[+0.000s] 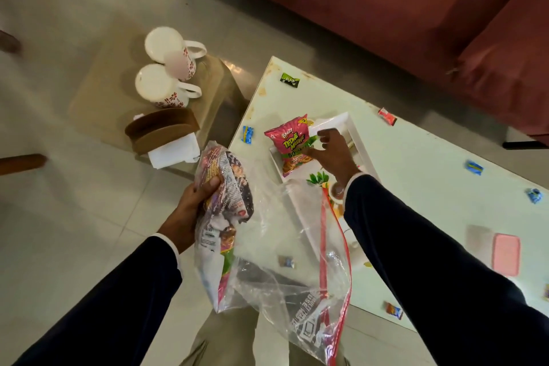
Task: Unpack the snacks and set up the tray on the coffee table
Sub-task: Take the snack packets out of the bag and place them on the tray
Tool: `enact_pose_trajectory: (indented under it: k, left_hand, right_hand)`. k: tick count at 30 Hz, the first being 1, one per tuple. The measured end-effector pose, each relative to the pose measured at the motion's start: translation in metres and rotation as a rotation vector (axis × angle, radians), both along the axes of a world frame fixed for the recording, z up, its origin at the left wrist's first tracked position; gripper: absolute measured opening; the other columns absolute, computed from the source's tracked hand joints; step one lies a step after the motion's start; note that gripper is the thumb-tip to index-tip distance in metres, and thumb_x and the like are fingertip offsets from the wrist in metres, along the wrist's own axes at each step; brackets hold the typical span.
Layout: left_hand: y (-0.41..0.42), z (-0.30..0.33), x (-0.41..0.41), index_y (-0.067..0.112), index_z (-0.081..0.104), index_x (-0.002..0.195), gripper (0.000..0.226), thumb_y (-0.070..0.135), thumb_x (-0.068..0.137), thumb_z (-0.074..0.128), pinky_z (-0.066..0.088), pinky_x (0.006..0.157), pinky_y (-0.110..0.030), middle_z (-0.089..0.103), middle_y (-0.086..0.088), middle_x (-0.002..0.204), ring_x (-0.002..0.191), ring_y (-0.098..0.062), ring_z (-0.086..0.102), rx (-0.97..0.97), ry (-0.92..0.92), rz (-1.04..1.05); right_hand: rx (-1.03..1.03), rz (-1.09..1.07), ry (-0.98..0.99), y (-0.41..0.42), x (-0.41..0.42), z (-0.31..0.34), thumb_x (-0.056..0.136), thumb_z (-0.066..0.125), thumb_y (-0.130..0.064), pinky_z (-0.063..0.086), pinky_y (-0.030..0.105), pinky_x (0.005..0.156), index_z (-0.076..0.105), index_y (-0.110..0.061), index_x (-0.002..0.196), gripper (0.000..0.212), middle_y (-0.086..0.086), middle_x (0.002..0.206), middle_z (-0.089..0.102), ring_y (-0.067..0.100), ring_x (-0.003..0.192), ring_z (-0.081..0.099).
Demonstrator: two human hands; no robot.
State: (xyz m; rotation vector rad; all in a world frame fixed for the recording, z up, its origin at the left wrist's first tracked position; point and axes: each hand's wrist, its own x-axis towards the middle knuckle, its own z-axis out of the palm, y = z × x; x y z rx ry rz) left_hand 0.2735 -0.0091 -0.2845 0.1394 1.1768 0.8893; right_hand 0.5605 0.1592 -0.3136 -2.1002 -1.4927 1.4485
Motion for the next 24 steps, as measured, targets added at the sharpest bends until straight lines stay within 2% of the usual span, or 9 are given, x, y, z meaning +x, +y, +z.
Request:
enact_pose_trajectory:
  k: [3,6,9,11,13,16,20,22,24]
  left_hand:
    - [0.006,0.022,0.008,0.005,0.063,0.134,0.083,0.047,0.068,0.091,0.064,0.082,-0.042,0.074,-0.020,0.122,0.103,-0.034,0.076,-0.016,-0.006,0.032]
    - [0.012,0.060,0.023,0.002,0.052,0.146,0.081,0.040,0.080,0.079,0.065,0.075,-0.039,0.075,-0.019,0.118,0.094,-0.030,0.078,-0.035,-0.051,0.072]
    - [0.022,0.112,0.042,0.004,0.057,0.140,0.102,0.054,0.059,0.093,0.064,0.065,-0.040,0.079,-0.017,0.103,0.080,-0.029,0.079,0.005,-0.084,0.037]
    - [0.028,0.149,0.060,0.007,0.058,0.141,0.106,0.060,0.056,0.094,0.060,0.090,-0.055,0.074,-0.021,0.121,0.105,-0.038,0.074,0.044,-0.049,0.035]
    - [0.035,0.192,0.075,0.009,0.060,0.143,0.096,0.060,0.066,0.087,0.043,0.113,-0.057,0.060,-0.025,0.143,0.128,-0.042,0.059,0.073,-0.046,0.061]
    - [0.049,0.251,0.100,0.010,0.074,0.127,0.089,0.069,0.062,0.087,0.046,0.101,-0.051,0.060,-0.028,0.140,0.122,-0.041,0.057,0.143,-0.042,0.012]
    - [0.060,0.313,0.137,0.017,0.068,0.135,0.087,0.070,0.068,0.083,0.058,0.095,-0.053,0.066,-0.022,0.138,0.122,-0.043,0.066,0.256,0.018,0.040]
    - [0.064,0.329,0.152,0.015,0.068,0.135,0.078,0.071,0.080,0.072,0.053,0.100,-0.052,0.066,-0.020,0.137,0.121,-0.041,0.065,0.276,-0.002,0.010]
    - [0.070,0.338,0.166,0.010,0.058,0.144,0.073,0.065,0.096,0.055,0.048,0.108,-0.053,0.064,-0.021,0.137,0.125,-0.040,0.061,0.316,0.021,0.017]
  right_hand:
    - [-0.030,-0.138,0.053,-0.021,0.021,0.039,0.088,0.076,-0.022,0.052,0.033,0.081,0.057,-0.009,0.126,0.045,0.004,0.119,0.061,0.020,0.102,0.061]
    - [-0.088,-0.244,0.193,-0.053,0.057,0.100,0.096,0.066,-0.021,0.053,0.024,0.061,0.062,-0.009,0.104,0.014,0.003,0.092,0.068,0.015,0.075,0.062]
    - [-0.127,-0.314,0.312,-0.082,0.091,0.172,0.098,0.062,-0.037,0.053,0.026,0.061,0.065,-0.012,0.097,0.025,-0.001,0.076,0.071,0.015,0.067,0.066]
    - [-0.188,-0.317,0.388,-0.092,0.110,0.225,0.098,0.060,-0.043,0.057,0.029,0.062,0.070,-0.011,0.096,0.034,0.005,0.077,0.071,0.019,0.067,0.068]
    - [-0.178,-0.268,0.442,-0.095,0.127,0.278,0.100,0.057,-0.042,0.058,0.030,0.063,0.072,-0.008,0.093,0.038,0.009,0.077,0.070,0.021,0.069,0.068]
    - [-0.009,-0.176,0.493,-0.089,0.150,0.358,0.094,0.063,-0.041,0.053,0.028,0.061,0.070,-0.006,0.087,0.036,0.009,0.079,0.067,0.018,0.068,0.061]
    - [0.116,-0.043,0.650,-0.087,0.182,0.453,0.088,0.070,-0.030,0.045,0.027,0.059,0.067,-0.003,0.089,0.027,0.006,0.072,0.064,0.014,0.061,0.055]
    - [0.133,-0.032,0.834,-0.088,0.197,0.489,0.089,0.070,-0.015,0.050,0.028,0.060,0.071,-0.006,0.087,0.009,0.009,0.073,0.064,0.017,0.061,0.058]
    - [0.178,-0.040,1.003,-0.089,0.209,0.524,0.085,0.066,-0.009,0.057,0.033,0.075,0.072,-0.001,0.100,0.017,0.016,0.086,0.065,0.026,0.076,0.065]
